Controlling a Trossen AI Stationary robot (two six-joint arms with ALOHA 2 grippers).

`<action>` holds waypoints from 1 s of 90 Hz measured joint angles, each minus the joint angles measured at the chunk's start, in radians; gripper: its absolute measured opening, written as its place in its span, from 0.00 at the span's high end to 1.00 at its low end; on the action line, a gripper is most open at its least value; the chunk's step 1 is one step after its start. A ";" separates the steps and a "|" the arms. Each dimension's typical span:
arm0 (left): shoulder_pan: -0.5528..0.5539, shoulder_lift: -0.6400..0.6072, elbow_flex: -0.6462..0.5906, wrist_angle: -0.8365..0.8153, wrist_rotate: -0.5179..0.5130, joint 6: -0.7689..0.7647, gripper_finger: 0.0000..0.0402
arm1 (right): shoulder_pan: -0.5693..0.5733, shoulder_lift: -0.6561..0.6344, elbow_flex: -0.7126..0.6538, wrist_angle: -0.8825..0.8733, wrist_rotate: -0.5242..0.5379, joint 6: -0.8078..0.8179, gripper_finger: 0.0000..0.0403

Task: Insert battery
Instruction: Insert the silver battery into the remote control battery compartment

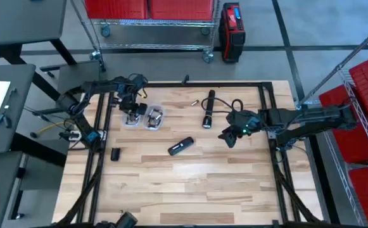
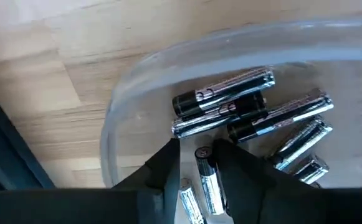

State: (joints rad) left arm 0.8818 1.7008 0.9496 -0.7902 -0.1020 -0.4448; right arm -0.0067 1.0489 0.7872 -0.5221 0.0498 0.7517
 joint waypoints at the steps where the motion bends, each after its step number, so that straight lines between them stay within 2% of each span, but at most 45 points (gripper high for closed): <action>1: 0.000 0.000 -0.001 0.001 0.000 0.002 0.84 | 0.000 0.000 0.000 0.000 0.000 0.000 0.57; 10: -0.001 0.000 -0.003 0.003 0.001 0.031 0.95 | 0.000 0.000 0.000 -0.002 0.000 0.000 0.57; 15: -0.002 -0.002 -0.003 0.002 0.001 0.038 0.97 | 0.000 0.000 0.000 -0.002 0.000 -0.002 0.57; 38: -0.010 -0.014 0.028 -0.030 -0.003 0.082 0.99 | -0.001 0.000 0.000 -0.002 -0.001 -0.003 0.57; 71: -0.014 -0.169 0.134 -0.064 -0.003 0.145 1.00 | -0.001 0.000 0.000 -0.008 -0.001 -0.003 0.57; 90: -0.016 -0.216 0.143 -0.077 0.015 0.098 1.00 | -0.001 0.000 0.000 -0.020 -0.001 -0.002 0.57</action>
State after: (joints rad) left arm 0.8658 1.4853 1.0927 -0.8671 -0.0874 -0.3464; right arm -0.0074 1.0485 0.7872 -0.5422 0.0490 0.7494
